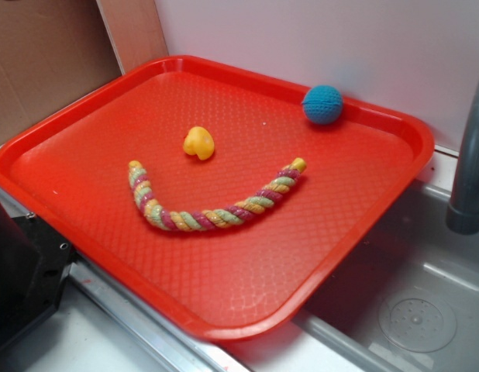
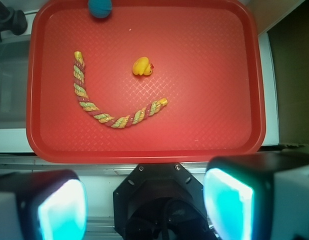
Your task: Grab the blue ball.
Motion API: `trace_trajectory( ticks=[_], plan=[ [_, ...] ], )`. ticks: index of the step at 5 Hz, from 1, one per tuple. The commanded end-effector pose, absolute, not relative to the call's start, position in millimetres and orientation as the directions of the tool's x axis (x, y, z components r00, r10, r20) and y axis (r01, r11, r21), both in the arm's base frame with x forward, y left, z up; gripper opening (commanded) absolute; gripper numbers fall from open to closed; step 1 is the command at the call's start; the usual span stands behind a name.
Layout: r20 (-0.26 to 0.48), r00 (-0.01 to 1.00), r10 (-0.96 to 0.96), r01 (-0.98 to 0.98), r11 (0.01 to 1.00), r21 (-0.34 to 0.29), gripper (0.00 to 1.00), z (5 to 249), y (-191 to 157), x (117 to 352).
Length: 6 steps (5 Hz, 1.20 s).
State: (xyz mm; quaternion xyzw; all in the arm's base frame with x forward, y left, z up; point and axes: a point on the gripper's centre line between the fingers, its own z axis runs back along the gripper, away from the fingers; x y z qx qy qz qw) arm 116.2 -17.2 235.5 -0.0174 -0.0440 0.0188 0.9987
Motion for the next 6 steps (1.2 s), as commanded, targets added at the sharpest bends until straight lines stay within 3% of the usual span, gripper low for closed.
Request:
trace_trajectory(
  ticks=[1, 3, 6],
  plan=[
    [0.087, 0.995, 0.039, -0.036, 0.999, -0.036, 1.00, 235, -17, 116],
    [0.259, 0.953, 0.160, -0.159, 0.987, -0.027, 1.00, 210, -22, 159],
    [0.386, 0.892, 0.235, -0.227, 0.972, -0.068, 1.00, 156, -39, 243]
  ],
)
